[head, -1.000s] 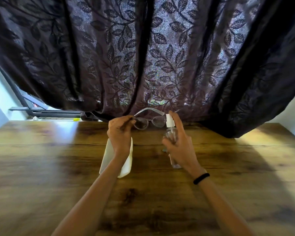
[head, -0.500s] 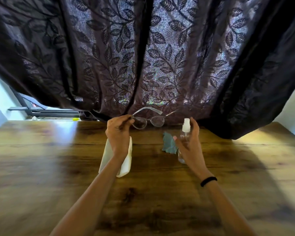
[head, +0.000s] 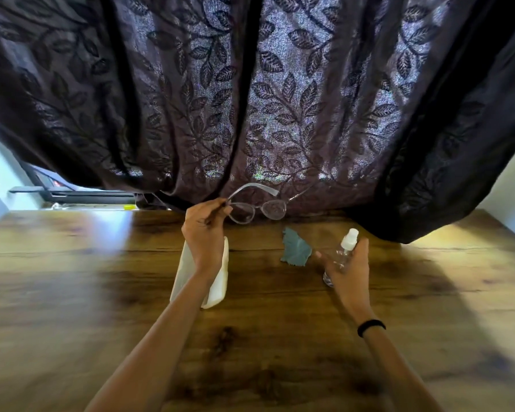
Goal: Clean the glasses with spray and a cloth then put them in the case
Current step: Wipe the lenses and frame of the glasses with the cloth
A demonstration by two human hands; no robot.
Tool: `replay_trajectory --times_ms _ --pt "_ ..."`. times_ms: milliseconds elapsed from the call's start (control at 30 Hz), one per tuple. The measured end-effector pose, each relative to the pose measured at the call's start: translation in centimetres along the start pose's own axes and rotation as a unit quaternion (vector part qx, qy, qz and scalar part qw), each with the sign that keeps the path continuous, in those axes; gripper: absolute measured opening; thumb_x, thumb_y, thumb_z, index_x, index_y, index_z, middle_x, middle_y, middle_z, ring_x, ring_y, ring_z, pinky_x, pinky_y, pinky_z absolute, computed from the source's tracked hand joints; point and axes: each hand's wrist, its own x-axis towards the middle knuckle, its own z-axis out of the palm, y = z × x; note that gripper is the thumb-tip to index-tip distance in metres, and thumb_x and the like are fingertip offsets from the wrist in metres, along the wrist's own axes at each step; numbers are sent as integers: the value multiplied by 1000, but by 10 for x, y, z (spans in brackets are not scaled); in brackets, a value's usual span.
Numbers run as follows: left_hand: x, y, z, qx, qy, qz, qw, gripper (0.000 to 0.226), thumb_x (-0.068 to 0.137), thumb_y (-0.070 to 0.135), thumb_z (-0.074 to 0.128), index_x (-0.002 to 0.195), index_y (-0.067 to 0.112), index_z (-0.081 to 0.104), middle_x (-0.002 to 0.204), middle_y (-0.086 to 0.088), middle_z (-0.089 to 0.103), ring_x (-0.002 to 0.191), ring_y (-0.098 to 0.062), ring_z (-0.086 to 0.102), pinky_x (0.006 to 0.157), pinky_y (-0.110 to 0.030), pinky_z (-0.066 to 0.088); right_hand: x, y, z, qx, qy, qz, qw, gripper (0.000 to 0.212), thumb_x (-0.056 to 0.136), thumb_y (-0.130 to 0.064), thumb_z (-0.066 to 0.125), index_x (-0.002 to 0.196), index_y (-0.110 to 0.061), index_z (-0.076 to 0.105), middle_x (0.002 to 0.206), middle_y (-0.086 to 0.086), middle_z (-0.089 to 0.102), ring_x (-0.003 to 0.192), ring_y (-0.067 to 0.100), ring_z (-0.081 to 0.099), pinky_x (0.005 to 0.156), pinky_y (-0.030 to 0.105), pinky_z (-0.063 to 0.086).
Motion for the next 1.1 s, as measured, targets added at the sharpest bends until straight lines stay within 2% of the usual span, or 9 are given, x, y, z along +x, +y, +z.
replay_trajectory --times_ms 100,200,267,367,500,700,867,1000,1100 --pt "0 -1 0 -3 3 -3 1000 20 74 4 70 94 3 71 93 -16 69 90 -14 62 85 -28 52 -3 -16 1 -36 63 -86 994 61 77 -22 71 125 -7 36 114 2 37 99 11 42 79 12 43" --pt "1 -3 0 1 5 7 1000 19 74 3 70 94 4 70 93 -16 69 90 -15 63 85 -28 51 -1 -34 4 -99 105 -228 963 37 86 -16 61 117 -5 45 115 11 47 109 14 42 95 10 33" --pt "1 -3 1 2 7 4 1000 20 74 2 70 94 4 70 93 -17 69 88 -11 62 84 -23 51 2 -42 10 -133 83 -291 944 20 88 -14 52 104 -4 57 107 15 57 107 18 47 95 17 35" --pt "0 -4 3 1 10 -2 1000 20 74 3 70 94 5 70 93 -17 69 86 -4 60 84 -22 51 3 -42 24 -188 12 -326 926 17 88 -12 49 92 -4 63 95 11 63 94 15 51 83 17 37" --pt "-1 -3 1 2 8 -3 1000 19 74 4 70 93 5 71 92 -14 69 84 4 59 82 -18 51 9 -20 43 -257 -101 -201 940 11 90 -13 53 93 -6 60 90 11 66 75 27 62 60 27 40" --pt "2 -3 -2 -16 7 -3 1000 19 74 0 69 94 0 70 94 -19 68 83 10 59 79 -10 48 23 -2 58 -375 -148 -67 913 11 90 -10 48 93 -6 58 96 15 66 85 32 62 63 35 45" --pt "4 -8 -4 9 15 -2 1000 20 72 6 72 92 3 71 92 -15 70 84 8 58 82 -18 50 33 -7 66 -427 -158 -15 890 15 91 -5 46 99 -4 59 102 17 66 91 34 63 66 39 49" --pt "4 -9 -5 7 18 -7 1000 20 72 4 71 93 2 70 93 -16 69 85 13 55 79 -8 46 33 -13 65 -393 -156 18 906 15 89 -11 49 96 -9 62 99 14 67 92 34 63 69 38 48" --pt "3 -10 -5 6 15 -13 1000 21 73 4 70 94 3 70 94 -16 68 85 12 55 79 -8 46 32 -29 63 -277 -142 36 950 12 87 -18 56 76 -16 60 78 5 63 73 22 60 61 29 43"
